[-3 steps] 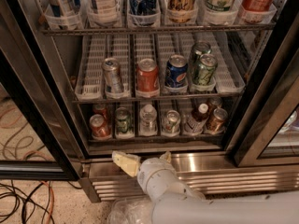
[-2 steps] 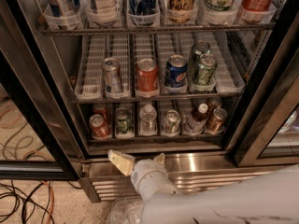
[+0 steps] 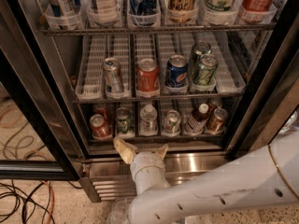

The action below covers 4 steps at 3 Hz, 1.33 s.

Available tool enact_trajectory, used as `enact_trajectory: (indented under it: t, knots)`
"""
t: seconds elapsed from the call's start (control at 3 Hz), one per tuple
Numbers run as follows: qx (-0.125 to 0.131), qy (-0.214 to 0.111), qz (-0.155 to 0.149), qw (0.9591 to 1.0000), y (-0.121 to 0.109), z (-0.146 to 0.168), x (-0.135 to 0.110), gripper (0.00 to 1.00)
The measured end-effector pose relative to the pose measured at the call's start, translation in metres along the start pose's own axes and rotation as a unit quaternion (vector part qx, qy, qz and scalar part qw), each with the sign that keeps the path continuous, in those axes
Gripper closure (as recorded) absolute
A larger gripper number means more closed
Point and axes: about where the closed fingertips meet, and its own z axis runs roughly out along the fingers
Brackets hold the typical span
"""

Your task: Pick water bottle from bottom shelf of fridge

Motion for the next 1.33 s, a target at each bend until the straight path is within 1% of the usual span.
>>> enact_trajectory:
  t: [0.33, 0.67, 1.0, 1.33]
  knots:
    - [0.027, -0.054, 0.016, 0.9981, -0.016, 0.013, -0.020, 0.00]
    - [0.027, -0.054, 0.016, 0.9981, -0.016, 0.013, -0.020, 0.00]
    - [0.036, -0.070, 0.019, 0.9967, -0.016, 0.024, -0.016, 0.00]
    - [0.067, -0.098, 0.020, 0.9927, -0.020, 0.039, -0.004, 0.00]
